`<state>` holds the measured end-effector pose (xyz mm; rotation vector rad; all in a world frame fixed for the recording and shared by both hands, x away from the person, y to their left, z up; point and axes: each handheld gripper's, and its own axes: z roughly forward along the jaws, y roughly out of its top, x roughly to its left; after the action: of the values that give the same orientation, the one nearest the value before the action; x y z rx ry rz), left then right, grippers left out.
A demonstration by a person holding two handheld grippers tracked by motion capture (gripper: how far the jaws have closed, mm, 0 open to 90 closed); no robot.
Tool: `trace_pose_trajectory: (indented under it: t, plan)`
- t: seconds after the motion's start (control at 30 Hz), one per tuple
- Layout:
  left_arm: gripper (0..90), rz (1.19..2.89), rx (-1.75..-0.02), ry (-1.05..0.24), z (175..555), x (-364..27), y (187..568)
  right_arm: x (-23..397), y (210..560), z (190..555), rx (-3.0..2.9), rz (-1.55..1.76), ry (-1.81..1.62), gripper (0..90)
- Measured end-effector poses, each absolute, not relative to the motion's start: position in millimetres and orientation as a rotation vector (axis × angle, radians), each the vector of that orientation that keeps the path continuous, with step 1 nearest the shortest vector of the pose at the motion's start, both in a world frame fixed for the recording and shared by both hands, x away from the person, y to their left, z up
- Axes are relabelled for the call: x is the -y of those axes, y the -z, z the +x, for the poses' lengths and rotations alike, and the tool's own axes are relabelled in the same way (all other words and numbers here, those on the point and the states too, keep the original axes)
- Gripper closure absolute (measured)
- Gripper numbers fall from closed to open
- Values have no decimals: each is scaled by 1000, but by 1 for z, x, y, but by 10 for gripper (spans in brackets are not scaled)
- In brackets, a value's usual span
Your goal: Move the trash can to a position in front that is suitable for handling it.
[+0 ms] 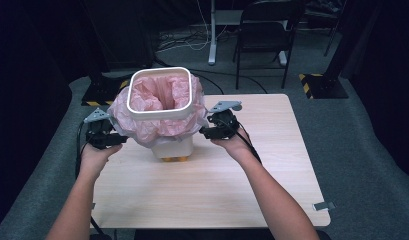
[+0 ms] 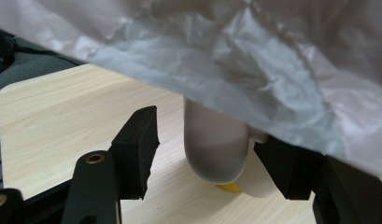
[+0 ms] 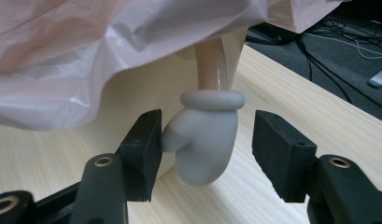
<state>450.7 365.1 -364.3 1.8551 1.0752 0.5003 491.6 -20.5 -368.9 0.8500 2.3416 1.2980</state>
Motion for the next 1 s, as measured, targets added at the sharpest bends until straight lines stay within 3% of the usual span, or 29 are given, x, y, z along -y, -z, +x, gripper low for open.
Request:
trace_pose_trajectory:
  t: [0.4,1.0]
  plan:
    - [530,1906,-1026,-498,456,-357,368,10,368,497,-2356,820,-1304,494]
    - [539,1874,-1037,-436,458,-359,368,11,369,502,-2360,862,-1349,527]
